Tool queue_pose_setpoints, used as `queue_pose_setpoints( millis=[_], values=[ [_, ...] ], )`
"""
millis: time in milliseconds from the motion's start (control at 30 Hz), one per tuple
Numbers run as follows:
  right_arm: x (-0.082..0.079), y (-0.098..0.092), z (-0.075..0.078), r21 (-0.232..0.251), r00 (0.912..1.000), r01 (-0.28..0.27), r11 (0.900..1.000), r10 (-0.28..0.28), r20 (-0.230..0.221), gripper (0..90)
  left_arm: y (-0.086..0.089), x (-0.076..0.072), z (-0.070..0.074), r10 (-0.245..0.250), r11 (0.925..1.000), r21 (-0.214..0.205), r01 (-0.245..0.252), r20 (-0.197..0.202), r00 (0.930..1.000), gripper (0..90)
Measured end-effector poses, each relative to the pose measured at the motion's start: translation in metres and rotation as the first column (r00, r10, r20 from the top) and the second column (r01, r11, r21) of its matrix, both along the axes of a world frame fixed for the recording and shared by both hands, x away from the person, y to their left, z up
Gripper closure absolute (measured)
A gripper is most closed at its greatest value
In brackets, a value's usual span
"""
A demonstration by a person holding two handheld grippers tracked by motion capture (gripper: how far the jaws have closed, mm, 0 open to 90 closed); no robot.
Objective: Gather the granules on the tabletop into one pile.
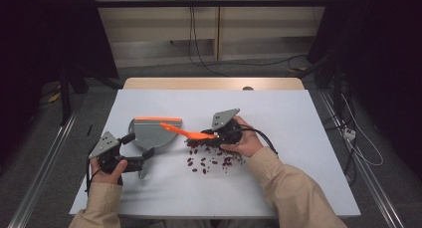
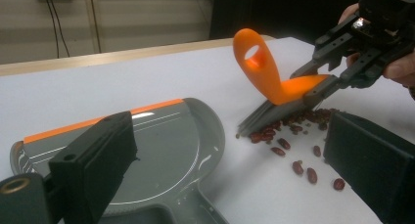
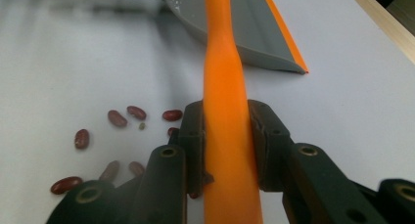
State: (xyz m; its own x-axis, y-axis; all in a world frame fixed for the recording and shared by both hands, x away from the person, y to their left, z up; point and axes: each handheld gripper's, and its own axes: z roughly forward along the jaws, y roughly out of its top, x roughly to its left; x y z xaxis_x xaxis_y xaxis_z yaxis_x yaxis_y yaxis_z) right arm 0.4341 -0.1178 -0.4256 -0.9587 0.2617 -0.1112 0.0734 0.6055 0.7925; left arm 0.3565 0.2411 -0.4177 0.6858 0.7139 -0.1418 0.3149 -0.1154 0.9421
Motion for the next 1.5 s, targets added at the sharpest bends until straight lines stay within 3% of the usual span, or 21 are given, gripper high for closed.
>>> queue_pose_setpoints(
  millis=[200,400,467,567,700,733,800,1067,1333,1500],
  values=[
    [-0.008,-0.003,0.004,0.006,0.9998,0.008,0.9999,-0.009,0.016,71.3,0.000,0.000,0.000,0.000,1.0000,0.004,0.000,0.004,1.0000,5.1],
    [0.004,-0.004,0.012,0.078,0.9974,0.059,0.9952,-0.062,0.038,71.3,0.000,0.000,0.000,0.000,1.0000,0.002,0.000,0.003,1.0000,5.1],
    [0.006,-0.002,0.013,0.081,0.9973,0.061,0.9949,-0.064,0.036,71.3,0.000,0.001,0.000,0.000,1.0000,0.003,0.000,0.001,1.0000,5.1],
    [0.015,0.011,0.011,0.047,0.9963,0.064,0.9968,-0.067,0.055,71.3,0.000,0.001,0.000,0.001,1.0000,0.007,-0.001,-0.001,1.0000,5.1],
    [0.020,0.024,-0.001,0.029,0.9987,0.038,0.9989,-0.039,0.034,71.3,0.001,0.001,0.000,0.003,1.0000,0.000,-0.003,0.001,1.0000,5.1],
    [0.020,0.026,-0.002,0.041,0.9995,0.020,0.9990,-0.021,0.023,71.3,0.001,0.001,0.000,0.003,1.0000,0.000,-0.003,0.001,1.0000,5.1],
    [0.016,0.028,-0.001,0.019,0.9997,0.001,0.9998,-0.001,0.026,71.3,0.002,0.001,-0.001,0.003,1.0000,0.002,-0.003,0.000,1.0000,5.0],
    [0.000,0.017,0.003,0.000,0.9973,-0.073,0.9973,0.073,-0.005,71.2,0.001,0.001,0.000,0.002,1.0000,0.003,-0.002,0.002,1.0000,5.1],
    [-0.013,0.001,0.007,0.004,0.9982,-0.060,0.9982,0.060,-0.002,71.3,0.001,0.000,0.000,0.007,1.0000,0.001,-0.007,0.005,1.0000,5.0],
    [-0.010,-0.010,0.016,0.117,0.9992,0.039,0.9923,-0.038,-0.012,71.3,0.001,0.000,0.000,0.007,1.0000,0.004,-0.007,0.006,1.0000,5.1]
  ],
)
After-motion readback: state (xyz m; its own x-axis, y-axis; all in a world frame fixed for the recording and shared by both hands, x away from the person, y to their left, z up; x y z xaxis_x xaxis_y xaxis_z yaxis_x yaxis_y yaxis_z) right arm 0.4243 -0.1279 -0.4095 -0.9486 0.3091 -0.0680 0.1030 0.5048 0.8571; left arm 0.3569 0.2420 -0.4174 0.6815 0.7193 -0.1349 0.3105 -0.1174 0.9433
